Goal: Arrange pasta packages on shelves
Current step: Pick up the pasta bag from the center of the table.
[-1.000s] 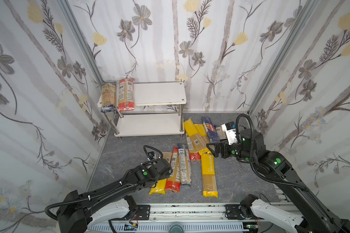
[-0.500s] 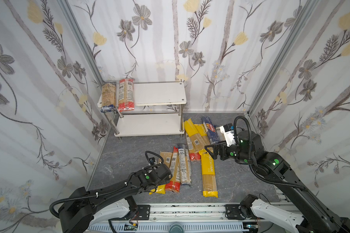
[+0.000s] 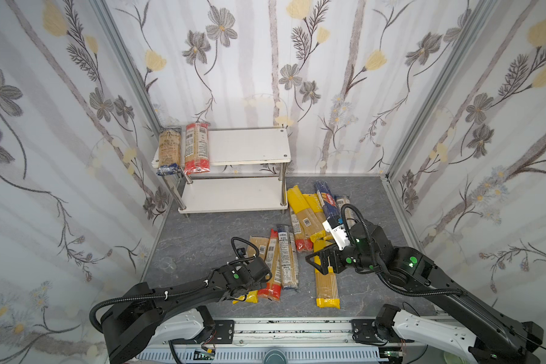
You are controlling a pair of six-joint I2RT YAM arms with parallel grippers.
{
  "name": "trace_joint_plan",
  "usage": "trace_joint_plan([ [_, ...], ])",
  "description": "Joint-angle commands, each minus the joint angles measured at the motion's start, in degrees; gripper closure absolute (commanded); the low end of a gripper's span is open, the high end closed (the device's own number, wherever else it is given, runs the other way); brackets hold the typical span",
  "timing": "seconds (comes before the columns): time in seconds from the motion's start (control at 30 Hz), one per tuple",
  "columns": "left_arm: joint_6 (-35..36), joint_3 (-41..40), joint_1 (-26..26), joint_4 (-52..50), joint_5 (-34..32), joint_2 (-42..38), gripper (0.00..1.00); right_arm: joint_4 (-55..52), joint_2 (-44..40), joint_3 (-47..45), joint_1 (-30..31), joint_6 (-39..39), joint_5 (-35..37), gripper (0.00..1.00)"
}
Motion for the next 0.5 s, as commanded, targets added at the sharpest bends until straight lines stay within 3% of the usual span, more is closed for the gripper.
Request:
trace_joint_plan([
  [0.0, 0.26, -0.36, -0.02, 1.52, -0.97, 0.87, 0.06, 0.02, 0.62, -1.03, 1.82, 2.45, 1.7, 0.0],
  [0.23, 0.19, -0.96, -0.04, 2.69, -1.76, 2.33, 0.14, -1.42, 0.36, -2.54, 3.84, 3.6, 2.75, 0.0],
  [0.47, 0.82, -1.73, -0.01, 4.3, -1.43, 4.69, 0.16, -2.07, 0.0, -2.61, 4.01, 3.74, 3.38, 0.0],
])
